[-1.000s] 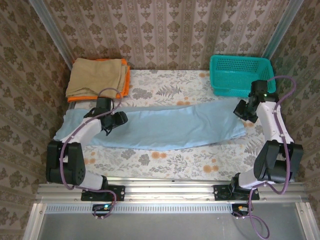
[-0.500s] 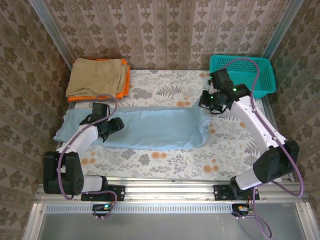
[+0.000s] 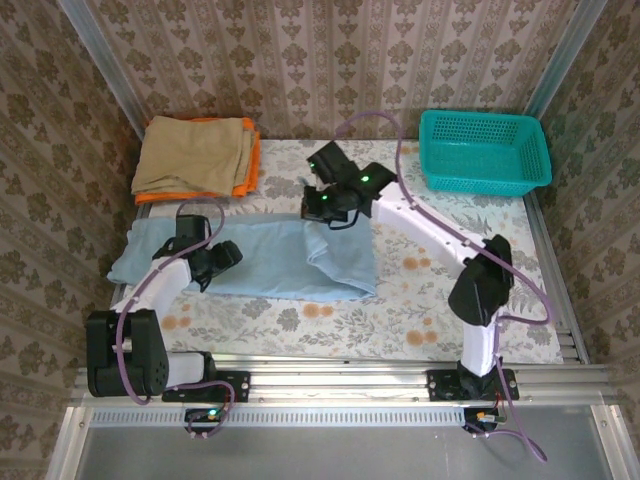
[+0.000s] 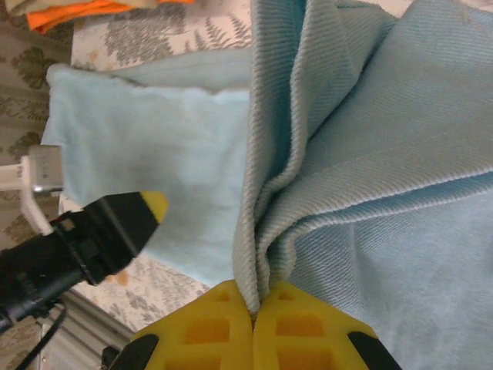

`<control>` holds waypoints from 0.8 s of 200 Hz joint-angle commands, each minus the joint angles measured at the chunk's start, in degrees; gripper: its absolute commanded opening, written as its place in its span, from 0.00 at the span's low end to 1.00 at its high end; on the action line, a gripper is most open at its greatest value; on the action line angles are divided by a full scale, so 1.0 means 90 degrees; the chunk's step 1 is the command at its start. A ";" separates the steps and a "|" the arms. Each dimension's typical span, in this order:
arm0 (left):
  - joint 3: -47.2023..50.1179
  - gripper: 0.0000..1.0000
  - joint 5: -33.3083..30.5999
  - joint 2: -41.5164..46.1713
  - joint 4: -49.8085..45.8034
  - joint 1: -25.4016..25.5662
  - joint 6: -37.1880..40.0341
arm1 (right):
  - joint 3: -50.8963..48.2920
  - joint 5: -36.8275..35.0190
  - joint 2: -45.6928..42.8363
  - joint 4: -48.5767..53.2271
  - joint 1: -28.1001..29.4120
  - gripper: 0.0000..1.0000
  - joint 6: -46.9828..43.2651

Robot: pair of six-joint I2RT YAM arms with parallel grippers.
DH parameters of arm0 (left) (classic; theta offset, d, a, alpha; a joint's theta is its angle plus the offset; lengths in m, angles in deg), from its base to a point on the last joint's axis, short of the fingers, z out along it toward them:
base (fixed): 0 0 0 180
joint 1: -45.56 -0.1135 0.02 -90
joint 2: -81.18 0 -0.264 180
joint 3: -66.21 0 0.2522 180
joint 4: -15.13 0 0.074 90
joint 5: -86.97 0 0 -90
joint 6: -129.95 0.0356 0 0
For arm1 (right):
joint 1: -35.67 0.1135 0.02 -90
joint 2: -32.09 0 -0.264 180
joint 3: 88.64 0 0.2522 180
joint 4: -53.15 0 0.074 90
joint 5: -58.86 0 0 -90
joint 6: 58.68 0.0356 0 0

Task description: Fold and stack the trousers

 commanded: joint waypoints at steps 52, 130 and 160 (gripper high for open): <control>0.0232 0.67 0.0205 -0.0098 0.0310 -0.0143 -0.0139 | 0.1226 0.0251 0.1318 -0.0316 0.0441 0.00 0.0564; 0.0139 0.69 0.0259 0.0211 0.0089 -0.0254 -0.0218 | 0.2109 0.1113 0.2417 -0.0405 0.0594 0.41 0.0838; -0.0041 0.75 0.0091 0.0711 -0.0195 -0.0413 -0.0266 | 0.2044 0.1308 0.2087 -0.0232 0.0503 0.52 0.0557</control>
